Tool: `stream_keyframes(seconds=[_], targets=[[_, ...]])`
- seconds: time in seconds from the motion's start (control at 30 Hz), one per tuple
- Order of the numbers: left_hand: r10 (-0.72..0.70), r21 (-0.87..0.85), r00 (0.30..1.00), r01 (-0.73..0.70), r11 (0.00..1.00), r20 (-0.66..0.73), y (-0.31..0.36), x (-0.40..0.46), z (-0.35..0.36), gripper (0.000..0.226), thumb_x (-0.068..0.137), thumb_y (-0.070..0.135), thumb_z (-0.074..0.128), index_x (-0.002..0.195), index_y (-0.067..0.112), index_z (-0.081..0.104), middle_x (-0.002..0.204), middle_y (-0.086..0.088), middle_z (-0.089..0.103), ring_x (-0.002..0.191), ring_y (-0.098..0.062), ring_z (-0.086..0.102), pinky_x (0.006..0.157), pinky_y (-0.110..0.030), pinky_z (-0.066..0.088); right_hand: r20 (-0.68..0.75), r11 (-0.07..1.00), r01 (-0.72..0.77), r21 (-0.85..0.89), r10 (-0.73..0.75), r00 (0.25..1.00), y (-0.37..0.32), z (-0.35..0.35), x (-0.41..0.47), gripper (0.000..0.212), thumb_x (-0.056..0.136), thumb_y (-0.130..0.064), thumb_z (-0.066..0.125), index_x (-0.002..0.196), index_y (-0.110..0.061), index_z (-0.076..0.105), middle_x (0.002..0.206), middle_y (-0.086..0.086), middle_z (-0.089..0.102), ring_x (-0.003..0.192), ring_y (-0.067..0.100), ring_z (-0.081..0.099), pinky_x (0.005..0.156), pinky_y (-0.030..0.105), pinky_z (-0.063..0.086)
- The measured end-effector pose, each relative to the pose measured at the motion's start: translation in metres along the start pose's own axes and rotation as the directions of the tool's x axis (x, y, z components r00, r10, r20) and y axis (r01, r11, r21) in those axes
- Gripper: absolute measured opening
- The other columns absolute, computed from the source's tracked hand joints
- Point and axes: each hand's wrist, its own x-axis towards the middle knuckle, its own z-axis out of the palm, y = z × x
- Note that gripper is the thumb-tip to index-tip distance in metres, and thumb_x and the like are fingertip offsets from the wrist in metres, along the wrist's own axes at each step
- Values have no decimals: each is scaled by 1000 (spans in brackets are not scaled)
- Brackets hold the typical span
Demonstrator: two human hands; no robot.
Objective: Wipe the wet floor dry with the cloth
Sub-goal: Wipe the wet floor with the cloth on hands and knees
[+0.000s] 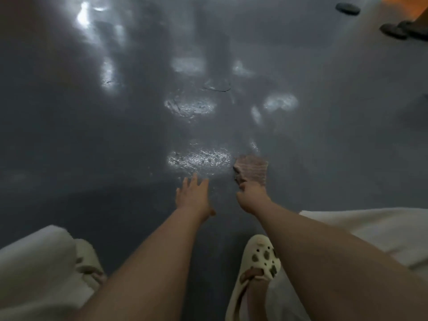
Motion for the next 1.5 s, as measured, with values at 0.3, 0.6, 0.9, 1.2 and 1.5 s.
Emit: stream_keyframes(seconds=[0.3, 0.6, 0.9, 1.2, 1.5], targets=[[53, -47, 997, -56, 997, -60, 6, -22, -6, 96, 78, 38, 75, 150, 19, 14, 159, -8, 0, 146, -30, 1, 117, -45, 13, -20, 998, -43, -38, 42, 999, 5, -11, -48, 47, 94, -27, 40, 139, -16, 43, 144, 12, 37, 131, 34, 35, 107, 37, 32], [82, -1, 996, -82, 997, 39, 47, 60, 40, 89, 89, 38, 62, 152, 24, 1, 159, -8, -11, 145, -29, -12, 117, -44, 2, -53, 1000, 20, -11, -21, 998, 34, -1, 24, 42, 90, -20, 44, 131, -16, 52, 136, 13, 45, 126, 34, 40, 105, 34, 31], [256, 117, 966, -258, 959, 30, 113, 170, 98, 62, 101, 22, 33, 152, 24, -2, 157, -9, -19, 144, -28, -17, 117, -41, -3, -116, 998, -58, 11, 58, 992, 100, 15, 104, 48, 96, -16, 37, 144, -12, 31, 155, 13, 17, 142, 29, 16, 113, 39, 21], [413, 286, 908, -416, 863, 76, 123, 243, 140, 59, 99, 46, 27, 151, 35, 1, 157, -5, -19, 144, -26, -18, 115, -42, -11, -202, 990, -132, 54, 140, 969, 110, 53, 142, 57, 102, -29, 31, 151, -7, 11, 158, 16, 7, 145, 30, 8, 116, 36, 5], [-125, 142, 984, 143, 979, -128, -23, 264, 76, 67, 94, 63, 23, 148, 41, -9, 156, 0, -23, 142, -30, -22, 107, -65, -10, -108, 983, -178, -36, 173, 979, 97, 61, 137, 60, 100, -41, 30, 152, -28, 3, 159, 9, -9, 143, 39, -5, 116, 46, 2]])
